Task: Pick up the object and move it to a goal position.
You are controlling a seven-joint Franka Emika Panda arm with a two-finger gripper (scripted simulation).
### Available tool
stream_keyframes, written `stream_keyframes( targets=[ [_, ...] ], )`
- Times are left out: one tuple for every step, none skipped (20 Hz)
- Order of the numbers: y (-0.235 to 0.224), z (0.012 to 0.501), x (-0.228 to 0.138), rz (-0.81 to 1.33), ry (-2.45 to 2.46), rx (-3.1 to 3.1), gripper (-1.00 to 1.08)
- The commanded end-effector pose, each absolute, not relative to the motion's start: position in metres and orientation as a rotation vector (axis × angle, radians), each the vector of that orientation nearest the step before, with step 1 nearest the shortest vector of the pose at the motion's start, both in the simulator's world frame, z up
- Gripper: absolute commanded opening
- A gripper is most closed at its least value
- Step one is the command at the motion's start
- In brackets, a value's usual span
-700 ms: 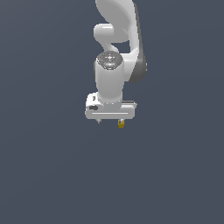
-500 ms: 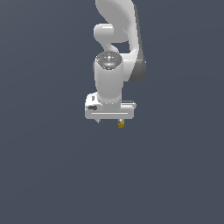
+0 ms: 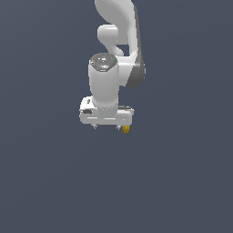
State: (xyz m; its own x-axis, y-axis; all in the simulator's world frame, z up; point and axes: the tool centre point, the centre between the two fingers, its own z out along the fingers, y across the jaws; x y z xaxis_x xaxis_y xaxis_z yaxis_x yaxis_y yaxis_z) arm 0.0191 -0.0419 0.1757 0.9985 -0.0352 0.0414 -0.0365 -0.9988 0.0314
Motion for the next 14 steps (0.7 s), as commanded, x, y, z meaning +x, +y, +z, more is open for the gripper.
stream_keyframes(
  targets=[
    [-0.040,0.174,0.018,0.063,-0.054,3.109,1.00],
    [-0.038,0.173,0.017,0.063,-0.054,3.109,1.00],
    [-0.036,0.170,0.016,0.061,-0.053,3.110,1.00],
    [-0.034,0.168,0.015,0.060,-0.052,3.111,1.00],
    [-0.031,0.165,0.013,0.058,-0.051,3.112,1.00],
    [-0.027,0.161,0.011,0.057,-0.049,3.113,1.00],
    [-0.024,0.157,0.008,0.055,-0.048,3.115,1.00],
    [-0.019,0.153,0.006,0.052,-0.046,3.116,1.00],
    [-0.015,0.148,0.002,0.050,-0.045,3.118,1.00],
    [-0.010,0.143,-0.001,0.047,-0.043,3.119,1.00],
    [-0.004,0.138,-0.005,0.044,-0.041,3.121,1.00],
    [0.002,0.132,-0.010,0.041,-0.039,3.123,1.00],
    [0.008,0.126,-0.015,0.037,-0.036,3.125,1.00],
    [0.014,0.119,-0.021,0.033,-0.034,3.127,1.00]
  ],
)
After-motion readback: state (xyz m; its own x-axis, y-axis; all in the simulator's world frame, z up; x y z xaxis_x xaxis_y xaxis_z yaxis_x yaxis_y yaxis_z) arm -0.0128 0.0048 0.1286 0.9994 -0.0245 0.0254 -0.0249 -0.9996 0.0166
